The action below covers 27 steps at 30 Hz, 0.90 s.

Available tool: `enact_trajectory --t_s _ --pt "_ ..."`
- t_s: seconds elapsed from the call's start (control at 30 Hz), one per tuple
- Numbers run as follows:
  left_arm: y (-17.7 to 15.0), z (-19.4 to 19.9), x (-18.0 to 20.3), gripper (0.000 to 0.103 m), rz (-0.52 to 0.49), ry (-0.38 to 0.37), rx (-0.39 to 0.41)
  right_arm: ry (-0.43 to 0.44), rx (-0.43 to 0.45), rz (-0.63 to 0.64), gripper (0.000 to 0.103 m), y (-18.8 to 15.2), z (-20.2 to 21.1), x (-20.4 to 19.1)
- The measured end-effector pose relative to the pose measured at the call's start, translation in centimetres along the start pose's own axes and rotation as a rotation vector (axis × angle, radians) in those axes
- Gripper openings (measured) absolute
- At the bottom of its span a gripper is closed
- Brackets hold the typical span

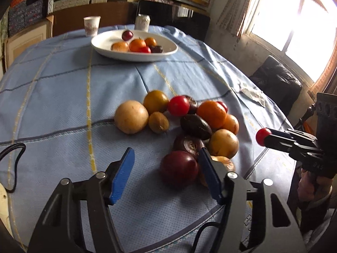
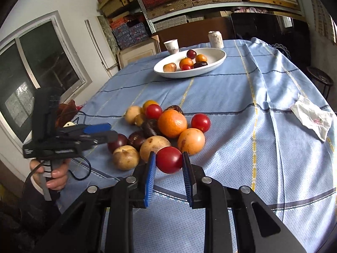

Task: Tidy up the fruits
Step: 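Grasp a dark red plum with the left tool while the right tool grasps a red tomato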

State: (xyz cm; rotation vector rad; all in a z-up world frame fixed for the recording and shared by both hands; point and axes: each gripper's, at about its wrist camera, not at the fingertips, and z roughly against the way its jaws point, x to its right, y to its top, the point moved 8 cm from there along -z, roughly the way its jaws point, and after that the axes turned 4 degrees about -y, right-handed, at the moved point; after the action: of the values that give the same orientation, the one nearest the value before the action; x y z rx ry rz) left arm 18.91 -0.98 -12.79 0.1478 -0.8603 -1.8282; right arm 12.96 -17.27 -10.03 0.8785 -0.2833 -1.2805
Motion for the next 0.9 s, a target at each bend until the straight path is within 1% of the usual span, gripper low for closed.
enact_trajectory --t_s 0.07,0.1,0.17,0.23,0.37,0.47,0.57,0.73,0.83,0.9 --pt "-0.4 -0.5 0.0 0.058 0.006 -0.009 -0.026 0.001 0.007 -0.004 0.025 0.1 0.3 0.1" --pt "-0.5 -0.6 0.0 0.056 0.009 -0.027 -0.033 0.003 0.010 -0.007 0.025 0.0 0.4 0.2" --pt "-0.7 -0.6 0.2 0.047 0.009 -0.061 -0.040 0.002 0.012 -0.012 0.025 0.0 0.5 0.4" --pt "-1.0 -0.6 0.3 0.042 0.018 -0.100 -0.049 0.006 0.012 -0.018 0.025 0.0 0.5 0.5" --pt "-1.4 -1.0 -0.1 0.040 0.099 -0.197 -0.093 0.022 0.006 -0.029 0.025 -0.1 0.3 0.4" --pt "-1.4 -1.5 -0.2 0.040 0.133 -0.222 -0.120 0.030 0.003 -0.024 0.025 -0.1 0.1 0.0" --pt "-1.3 -1.6 -0.2 0.038 0.137 -0.222 -0.117 0.032 0.010 -0.013 0.025 0.1 0.3 -0.3" --pt "-1.3 -1.0 -0.2 0.037 0.145 -0.198 -0.093 0.024 0.015 -0.015 0.025 0.3 0.6 -0.1" --pt "-0.9 -0.1 -0.5 0.037 0.146 -0.161 -0.072 0.023 0.014 -0.007 0.025 0.7 0.6 -0.1" --pt "-0.2 1.1 -0.7 0.037 0.142 -0.150 -0.051 0.032 0.008 0.010 0.025 1.2 0.6 -0.3"
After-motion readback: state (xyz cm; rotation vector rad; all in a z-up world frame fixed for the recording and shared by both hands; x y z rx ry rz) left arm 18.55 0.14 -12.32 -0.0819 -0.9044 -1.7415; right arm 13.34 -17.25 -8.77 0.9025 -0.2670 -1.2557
